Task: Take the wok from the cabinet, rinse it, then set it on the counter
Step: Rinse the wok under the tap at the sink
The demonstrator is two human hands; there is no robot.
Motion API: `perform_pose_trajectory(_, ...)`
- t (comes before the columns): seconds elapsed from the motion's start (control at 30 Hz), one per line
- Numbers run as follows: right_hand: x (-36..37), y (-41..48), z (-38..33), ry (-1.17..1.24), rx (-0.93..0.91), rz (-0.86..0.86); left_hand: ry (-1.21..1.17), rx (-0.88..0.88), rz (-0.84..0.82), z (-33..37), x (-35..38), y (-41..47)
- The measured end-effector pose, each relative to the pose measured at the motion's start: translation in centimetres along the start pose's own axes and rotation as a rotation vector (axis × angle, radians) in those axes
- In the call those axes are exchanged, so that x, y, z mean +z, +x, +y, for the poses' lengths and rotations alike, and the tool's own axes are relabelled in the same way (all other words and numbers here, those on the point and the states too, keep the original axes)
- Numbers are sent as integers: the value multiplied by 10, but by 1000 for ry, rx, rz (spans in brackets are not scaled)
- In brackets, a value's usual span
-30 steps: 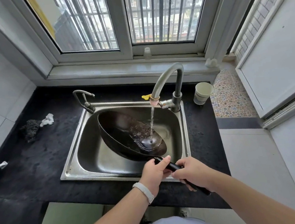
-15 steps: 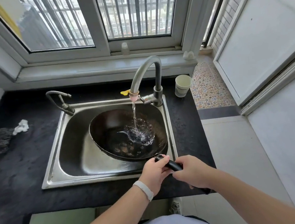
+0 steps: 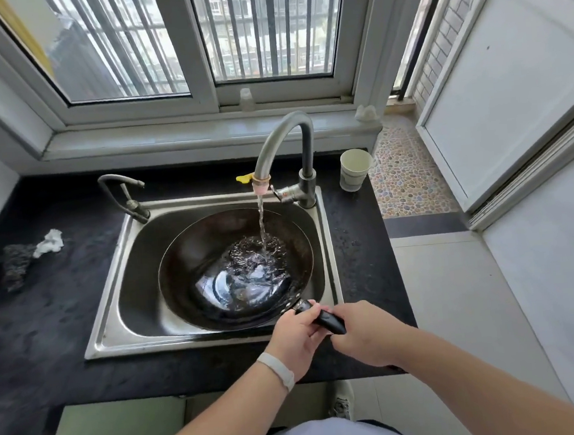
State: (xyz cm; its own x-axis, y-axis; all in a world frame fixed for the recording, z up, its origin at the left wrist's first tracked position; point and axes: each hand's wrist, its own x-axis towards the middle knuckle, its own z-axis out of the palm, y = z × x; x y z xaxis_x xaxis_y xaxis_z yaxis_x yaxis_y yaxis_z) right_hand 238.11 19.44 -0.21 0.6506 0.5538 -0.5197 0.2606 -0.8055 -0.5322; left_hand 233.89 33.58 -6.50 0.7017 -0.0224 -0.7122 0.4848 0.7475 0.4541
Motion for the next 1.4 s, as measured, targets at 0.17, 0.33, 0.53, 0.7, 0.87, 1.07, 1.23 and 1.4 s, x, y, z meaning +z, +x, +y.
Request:
perform_pose_trajectory(0.17, 0, 13, -13, -101, -46, 5, -36, 61, 3, 16, -6, -7)
perform_pose_trajectory(0.33, 4, 23, -21, -164, -87, 66, -68, 115, 29, 30, -8, -13)
perform_pose_trajectory(0.53, 1, 32, -26, -229, -126, 159, -69, 154, 18, 51, -3, -14)
perform_pose_trajectory(0.7, -3, 37, -25, -218, -155, 256, -79, 154, -5, 64, 8, -10)
perform_pose_trajectory(0.87, -5, 43, -14, -178, -149, 322, -40, 171, -22, 72, 19, -2)
perform_pose_trajectory(1.07, -12, 54, -6, -200, -156, 375, -30, 164, -33, 79, 28, 10)
perform_pose_trajectory(1.23, -20, 61, -2, -218, -170, 385, -32, 146, -46, 83, 33, 20)
perform_pose_trajectory(1.4, -23, 71, 4, -282, -175, 423, -59, 128, -47, 87, 39, 28)
